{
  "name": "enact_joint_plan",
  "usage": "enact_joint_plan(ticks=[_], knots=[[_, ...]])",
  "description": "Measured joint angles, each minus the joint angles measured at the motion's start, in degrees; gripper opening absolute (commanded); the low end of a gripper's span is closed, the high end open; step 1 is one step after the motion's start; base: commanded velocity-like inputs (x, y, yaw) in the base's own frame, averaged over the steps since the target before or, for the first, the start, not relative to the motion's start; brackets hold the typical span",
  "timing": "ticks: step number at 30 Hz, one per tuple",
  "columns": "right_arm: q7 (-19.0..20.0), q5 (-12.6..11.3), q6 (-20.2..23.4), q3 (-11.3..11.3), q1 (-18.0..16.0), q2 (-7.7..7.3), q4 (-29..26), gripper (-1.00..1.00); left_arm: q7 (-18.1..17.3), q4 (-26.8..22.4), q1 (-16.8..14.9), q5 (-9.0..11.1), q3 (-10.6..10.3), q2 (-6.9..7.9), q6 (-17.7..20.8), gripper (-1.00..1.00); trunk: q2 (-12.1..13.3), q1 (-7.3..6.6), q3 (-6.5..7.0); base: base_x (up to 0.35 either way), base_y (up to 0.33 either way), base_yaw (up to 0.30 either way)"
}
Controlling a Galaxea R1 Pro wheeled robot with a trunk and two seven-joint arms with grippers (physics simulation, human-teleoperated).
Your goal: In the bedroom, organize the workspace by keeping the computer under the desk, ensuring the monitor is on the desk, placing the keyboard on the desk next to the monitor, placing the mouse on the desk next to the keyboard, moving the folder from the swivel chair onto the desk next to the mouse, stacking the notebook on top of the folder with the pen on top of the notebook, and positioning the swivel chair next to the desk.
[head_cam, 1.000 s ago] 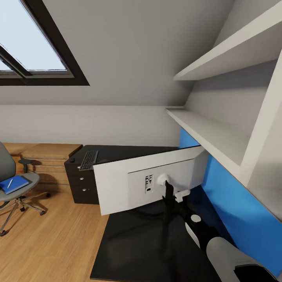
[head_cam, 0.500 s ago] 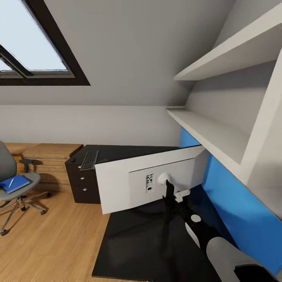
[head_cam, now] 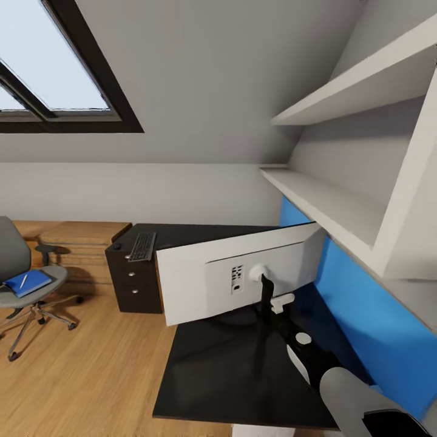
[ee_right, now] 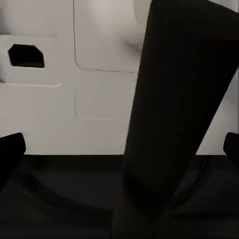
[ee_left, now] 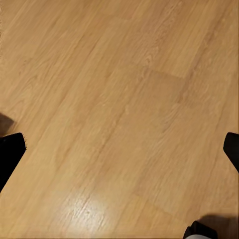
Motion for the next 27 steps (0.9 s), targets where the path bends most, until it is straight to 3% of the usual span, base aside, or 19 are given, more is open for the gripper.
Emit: enact_joint_plan(ticks=[9,17,20,22,26,27], knots=[[-1.3,0.0,0.1,0.0,0.0,0.21,0.0,1.0,0.0,0.0,0.0,0.0,0.0,0.0,0.0,1.0,0.0,0.01,0.0,-0.233,0.214,0.0],[-7.3,-0.3,0.2,0.2,0.0,0.85,0.1,1.0,0.1,0.0,0.0,0.0,0.0,0.0,0.1,1.0,0.0,0.01,0.0,-0.253,0.23,0.0],[-10.2,-0.8,0.2,0.1,0.0,1.76,0.1,1.0,0.1,0.0,0.0,0.0,0.0,0.0,0.1,1.0,0.0,0.01,0.0,-0.254,0.231,0.0],[-15.5,-2.3,0.1,-0.3,0.0,3.91,-0.1,1.0,0.1,0.0,0.0,0.0,0.0,0.0,0.1,1.0,0.0,0.01,0.0,-0.254,0.231,0.0],[-22.1,-3.1,-0.1,-0.3,0.0,6.23,-0.4,1.0,0.1,0.0,0.0,0.0,0.1,-0.04,0.2,1.0,0.0,0.01,0.0,-0.254,0.23,0.0],[-26.0,-3.3,-0.1,-0.2,0.0,7.38,-0.4,1.0,0.1,0.0,0.0,0.0,0.1,-0.06,0.2,1.0,0.0,0.01,0.0,-0.251,0.223,0.0]])
